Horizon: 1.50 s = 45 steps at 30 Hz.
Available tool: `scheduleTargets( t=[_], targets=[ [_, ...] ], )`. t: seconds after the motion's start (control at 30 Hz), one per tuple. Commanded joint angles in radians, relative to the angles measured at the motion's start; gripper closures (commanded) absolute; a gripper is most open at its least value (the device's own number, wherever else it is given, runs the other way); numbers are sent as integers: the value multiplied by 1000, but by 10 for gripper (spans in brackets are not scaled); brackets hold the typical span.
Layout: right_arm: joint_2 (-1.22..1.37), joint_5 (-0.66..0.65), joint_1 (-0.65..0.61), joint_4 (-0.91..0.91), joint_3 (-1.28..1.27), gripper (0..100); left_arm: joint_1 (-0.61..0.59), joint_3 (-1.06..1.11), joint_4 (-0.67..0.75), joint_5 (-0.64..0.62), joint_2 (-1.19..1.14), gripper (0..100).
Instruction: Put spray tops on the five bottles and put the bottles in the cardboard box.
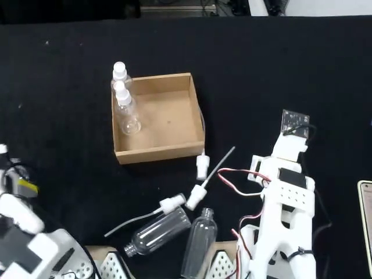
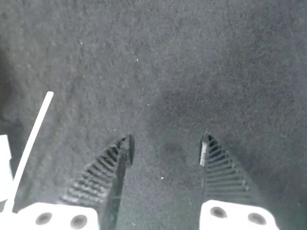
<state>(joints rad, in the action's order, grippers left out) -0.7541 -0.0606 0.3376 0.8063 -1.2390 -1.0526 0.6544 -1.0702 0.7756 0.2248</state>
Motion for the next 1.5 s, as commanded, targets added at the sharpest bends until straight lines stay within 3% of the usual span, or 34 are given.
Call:
scheduleTargets(
  t=[0.0,0.17,0.3,0.6,0.8,1.03,1.3,1.47],
  targets=[
    [-39,-8,6,-28,2,800,-48,-134,15,-11,-101,704],
    [-39,-8,6,-44,-2,800,-16,-239,8,71,-178,703],
    [-38,-8,6,-80,-19,800,30,-321,-78,184,-209,702],
    [-44,-6,6,-83,-33,800,38,-486,-81,236,-393,705],
    [-44,-6,6,-84,-33,800,19,-544,-83,423,-494,708],
    [-44,-5,6,-112,-44,800,16,-579,-83,440,-503,709],
    [-44,-5,6,-112,-44,800,24,-575,-147,439,-493,793],
    [-44,-5,6,-112,-44,800,90,-579,-178,405,-493,793]
  ],
)
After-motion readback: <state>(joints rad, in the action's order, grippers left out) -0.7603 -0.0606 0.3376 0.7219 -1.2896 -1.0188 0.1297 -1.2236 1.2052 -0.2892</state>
